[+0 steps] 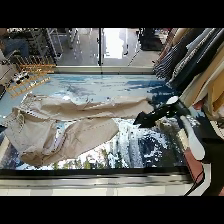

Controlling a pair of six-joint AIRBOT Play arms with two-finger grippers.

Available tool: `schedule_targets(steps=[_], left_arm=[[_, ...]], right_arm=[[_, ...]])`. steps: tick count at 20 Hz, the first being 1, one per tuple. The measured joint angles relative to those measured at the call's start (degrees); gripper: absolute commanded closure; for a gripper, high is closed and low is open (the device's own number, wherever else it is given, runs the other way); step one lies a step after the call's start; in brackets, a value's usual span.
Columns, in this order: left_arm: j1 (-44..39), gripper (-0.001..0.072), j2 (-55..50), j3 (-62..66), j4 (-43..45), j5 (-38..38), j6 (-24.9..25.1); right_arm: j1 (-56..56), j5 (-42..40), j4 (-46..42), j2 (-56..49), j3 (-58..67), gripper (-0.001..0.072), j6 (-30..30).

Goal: Fold the clothes and pants, and hang the long-sleeved shirts on hangers.

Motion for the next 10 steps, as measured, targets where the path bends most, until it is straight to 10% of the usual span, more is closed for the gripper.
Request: schedule_targets(steps=[10], left_arm=[[-3.58, 0.0013, -3.28, 0.00, 4.17, 4.70, -1.90]], right_arm=[[17.27, -19.69, -2.43, -0.68, -3.34, 0.0161, 10.23]])
